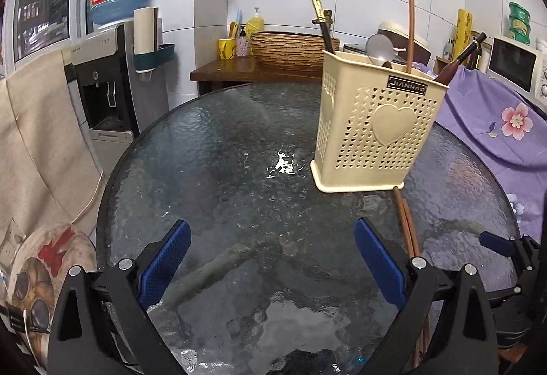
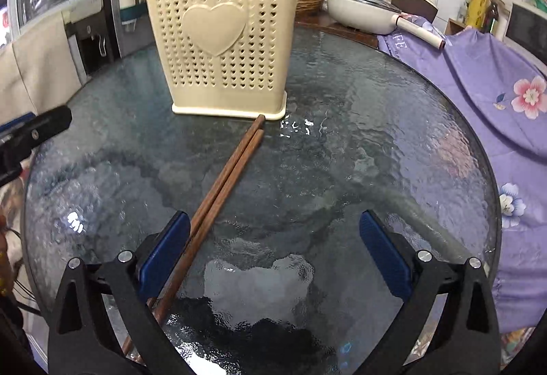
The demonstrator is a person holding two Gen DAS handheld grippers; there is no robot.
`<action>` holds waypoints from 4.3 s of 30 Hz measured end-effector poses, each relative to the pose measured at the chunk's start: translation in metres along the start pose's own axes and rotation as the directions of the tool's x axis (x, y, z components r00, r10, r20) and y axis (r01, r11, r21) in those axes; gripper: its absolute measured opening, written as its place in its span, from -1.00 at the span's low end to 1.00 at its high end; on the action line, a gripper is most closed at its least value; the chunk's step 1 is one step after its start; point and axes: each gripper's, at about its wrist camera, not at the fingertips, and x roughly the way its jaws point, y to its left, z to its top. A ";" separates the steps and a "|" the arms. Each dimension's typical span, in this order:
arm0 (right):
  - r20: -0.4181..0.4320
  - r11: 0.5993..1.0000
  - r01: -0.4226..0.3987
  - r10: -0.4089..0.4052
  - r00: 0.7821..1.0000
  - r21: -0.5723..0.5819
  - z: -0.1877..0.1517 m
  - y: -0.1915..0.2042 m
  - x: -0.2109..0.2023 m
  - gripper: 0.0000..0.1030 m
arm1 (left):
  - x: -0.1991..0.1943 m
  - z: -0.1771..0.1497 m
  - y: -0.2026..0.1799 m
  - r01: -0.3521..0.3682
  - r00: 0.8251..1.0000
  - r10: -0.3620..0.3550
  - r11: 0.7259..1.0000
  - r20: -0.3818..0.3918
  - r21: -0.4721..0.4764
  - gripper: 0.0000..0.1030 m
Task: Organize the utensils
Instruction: 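Grasp a brown chopstick with the right tool while the left tool grasps the other brown chopstick, then carry the brown chopstick into the holder with the left tool while the right tool inserts its chopstick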
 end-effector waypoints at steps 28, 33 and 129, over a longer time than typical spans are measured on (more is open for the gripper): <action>-0.091 0.969 -0.093 0.116 0.989 0.229 0.016 -0.054 0.032 0.12 | 0.016 -0.003 -0.037 0.056 0.996 -0.050 0.995 -0.078 0.078 0.75; -0.103 0.977 -0.045 0.068 0.992 0.208 0.027 -0.045 0.043 -0.11 | 0.023 -0.003 -0.041 0.055 0.994 -0.045 0.994 -0.100 0.094 0.70; 0.359 0.898 -0.438 0.395 0.846 0.044 0.089 -0.060 -0.137 -0.86 | -0.080 0.100 -0.055 0.390 0.908 -0.398 0.917 0.131 0.080 -0.86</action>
